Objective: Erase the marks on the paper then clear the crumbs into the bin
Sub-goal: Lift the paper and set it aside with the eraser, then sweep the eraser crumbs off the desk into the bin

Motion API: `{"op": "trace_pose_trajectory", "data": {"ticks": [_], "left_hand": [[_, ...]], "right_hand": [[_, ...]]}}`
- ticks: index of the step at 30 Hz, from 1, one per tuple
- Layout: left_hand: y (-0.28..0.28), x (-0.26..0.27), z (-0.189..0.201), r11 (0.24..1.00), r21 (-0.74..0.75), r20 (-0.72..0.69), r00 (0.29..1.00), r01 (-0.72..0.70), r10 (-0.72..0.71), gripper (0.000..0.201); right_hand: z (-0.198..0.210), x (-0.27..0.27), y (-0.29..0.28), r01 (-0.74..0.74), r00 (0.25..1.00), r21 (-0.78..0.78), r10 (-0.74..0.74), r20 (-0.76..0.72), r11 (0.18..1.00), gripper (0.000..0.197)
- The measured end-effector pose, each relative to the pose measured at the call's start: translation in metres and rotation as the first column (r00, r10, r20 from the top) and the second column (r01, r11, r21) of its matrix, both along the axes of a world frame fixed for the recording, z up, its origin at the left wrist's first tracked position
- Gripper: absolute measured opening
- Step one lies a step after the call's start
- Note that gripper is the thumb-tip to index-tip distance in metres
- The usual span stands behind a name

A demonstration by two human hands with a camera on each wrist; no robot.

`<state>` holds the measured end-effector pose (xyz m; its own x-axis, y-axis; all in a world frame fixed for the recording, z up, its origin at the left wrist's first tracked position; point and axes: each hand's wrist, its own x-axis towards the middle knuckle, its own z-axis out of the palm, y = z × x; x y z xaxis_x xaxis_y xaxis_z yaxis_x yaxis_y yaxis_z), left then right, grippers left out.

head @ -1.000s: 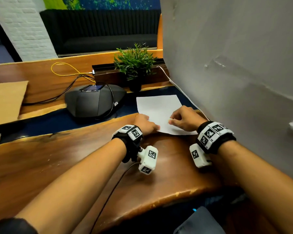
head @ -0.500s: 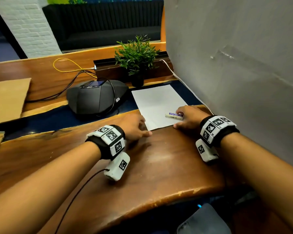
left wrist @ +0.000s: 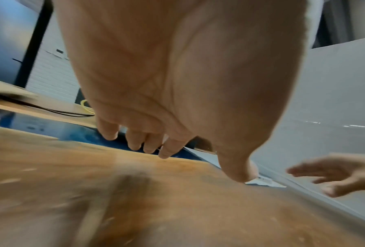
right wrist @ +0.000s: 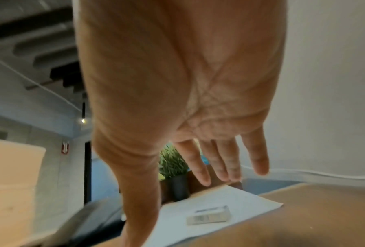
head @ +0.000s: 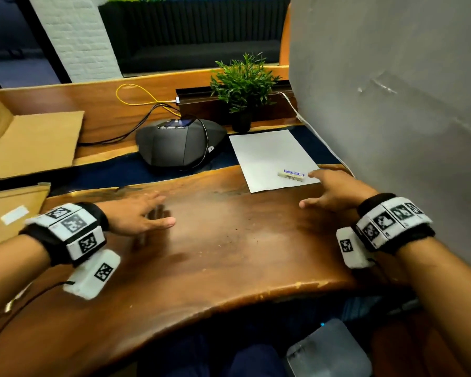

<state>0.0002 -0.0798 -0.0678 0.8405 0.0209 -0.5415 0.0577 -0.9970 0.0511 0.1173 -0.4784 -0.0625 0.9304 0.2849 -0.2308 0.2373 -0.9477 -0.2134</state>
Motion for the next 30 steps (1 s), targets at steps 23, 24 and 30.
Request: {"op": "trace_pose_trajectory", "data": {"ticks": [23,24,30], "left_hand": [[-0.114,-0.040,-0.007,0.958,-0.244,0.462,0.887,0.149,-0.020,0.041],[-0.102,-0.040,-0.003,0.958,-0.257,0.544,0.838,0.128,0.034,0.027],[-0.064,-0.045,0.004,0.896,-0.391,0.617,0.783,0.211,0.085,0.017]], "right_hand": [[-0.080,-0.142,-0.028,0.173,0.958,0.430,-0.253,0.136,0.886,0.059],[-0.083,-0.141,-0.029,0.166,0.951,0.446,-0.262,0.162,0.879,0.056],[-0.094,-0.138,-0.028,0.130,0.925,0.474,-0.278,0.258,0.871,0.050]]}}
